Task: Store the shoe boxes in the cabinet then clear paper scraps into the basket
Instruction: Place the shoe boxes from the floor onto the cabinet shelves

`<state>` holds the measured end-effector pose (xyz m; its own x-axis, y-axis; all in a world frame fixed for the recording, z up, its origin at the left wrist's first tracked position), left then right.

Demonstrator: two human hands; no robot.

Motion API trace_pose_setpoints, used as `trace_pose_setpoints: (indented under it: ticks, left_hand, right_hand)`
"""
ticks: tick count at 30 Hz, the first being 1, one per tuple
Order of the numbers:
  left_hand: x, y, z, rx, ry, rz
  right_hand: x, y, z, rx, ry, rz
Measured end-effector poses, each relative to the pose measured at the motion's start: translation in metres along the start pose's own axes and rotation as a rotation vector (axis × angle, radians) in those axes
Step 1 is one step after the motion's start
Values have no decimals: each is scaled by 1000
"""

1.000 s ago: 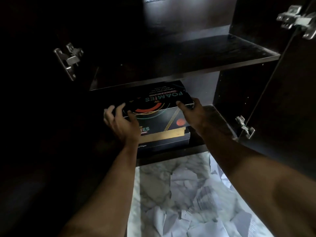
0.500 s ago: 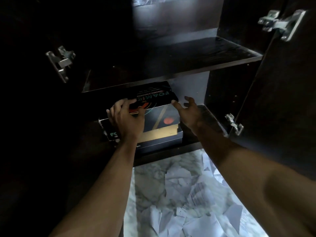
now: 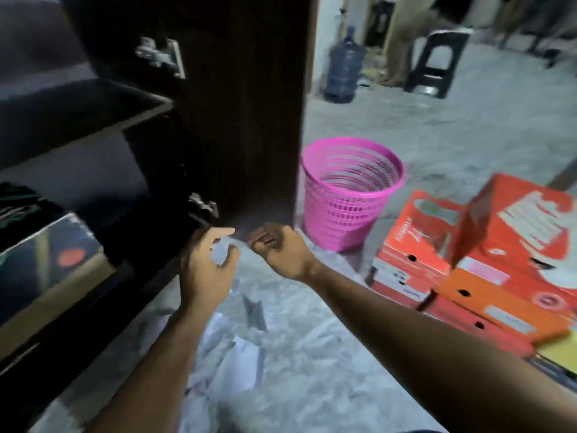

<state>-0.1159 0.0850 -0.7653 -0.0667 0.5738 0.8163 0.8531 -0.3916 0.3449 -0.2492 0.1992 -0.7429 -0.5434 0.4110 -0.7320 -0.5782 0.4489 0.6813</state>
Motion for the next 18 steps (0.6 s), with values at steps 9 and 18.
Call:
trace_pose_setpoints:
  ticks: [9, 18]
  left_hand:
    - [77, -172, 77, -535, 96, 206]
    - [83, -313, 87, -686, 726, 401]
  right_hand:
    - [146, 115, 136, 308, -347, 49]
    - [298, 142, 167, 599, -850, -440]
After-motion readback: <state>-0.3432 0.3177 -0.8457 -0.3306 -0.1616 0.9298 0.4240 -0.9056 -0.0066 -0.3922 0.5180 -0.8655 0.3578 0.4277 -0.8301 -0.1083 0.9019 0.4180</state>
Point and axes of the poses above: each hand's wrist, its own z-axis away from the middle knuckle, its own y-axis out of the back of the hand, x = y × z, the point moved 2 cm from there along -z, towards the middle knuckle, and after that the axes turned 10 degrees about z, right-handed, at the moved point
